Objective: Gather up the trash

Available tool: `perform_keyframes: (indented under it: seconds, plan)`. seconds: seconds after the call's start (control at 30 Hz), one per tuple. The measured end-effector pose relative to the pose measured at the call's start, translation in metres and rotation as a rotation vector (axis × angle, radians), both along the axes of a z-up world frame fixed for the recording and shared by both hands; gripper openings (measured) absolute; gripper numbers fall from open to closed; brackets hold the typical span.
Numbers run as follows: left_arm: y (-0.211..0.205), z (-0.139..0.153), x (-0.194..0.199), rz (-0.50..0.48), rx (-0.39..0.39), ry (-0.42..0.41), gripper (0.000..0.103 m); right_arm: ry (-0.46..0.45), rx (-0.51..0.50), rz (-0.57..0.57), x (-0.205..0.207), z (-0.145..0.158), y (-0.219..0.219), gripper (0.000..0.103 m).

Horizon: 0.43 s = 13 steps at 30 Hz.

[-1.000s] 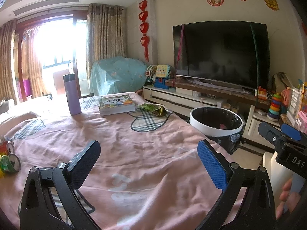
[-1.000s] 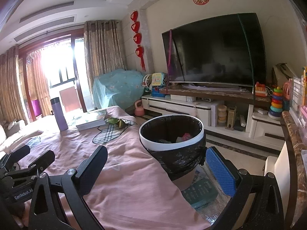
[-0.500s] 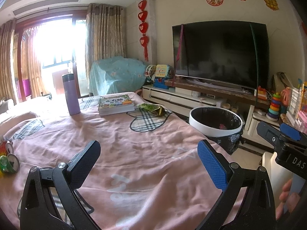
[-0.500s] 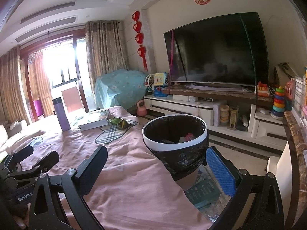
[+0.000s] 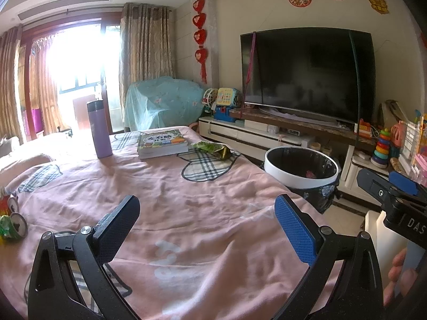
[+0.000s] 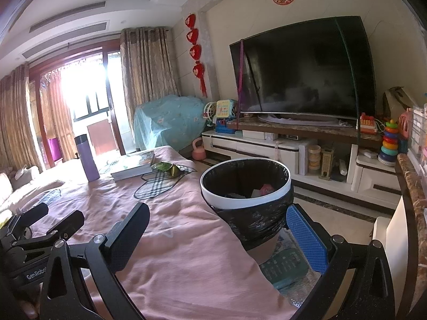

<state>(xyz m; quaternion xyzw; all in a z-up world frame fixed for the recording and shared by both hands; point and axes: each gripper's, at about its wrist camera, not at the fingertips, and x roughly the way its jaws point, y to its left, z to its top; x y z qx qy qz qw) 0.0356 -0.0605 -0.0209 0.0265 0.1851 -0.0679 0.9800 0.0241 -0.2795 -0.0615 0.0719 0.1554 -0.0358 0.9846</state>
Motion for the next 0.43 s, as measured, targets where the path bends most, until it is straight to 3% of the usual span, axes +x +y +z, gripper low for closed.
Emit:
perform_keyframes:
  seconds: [0.43]
  plan:
    - [0.005, 0.001, 0.005, -0.014, -0.013, 0.020, 0.103, 0.020, 0.021, 0.011, 0.012, -0.003, -0.003, 0.103]
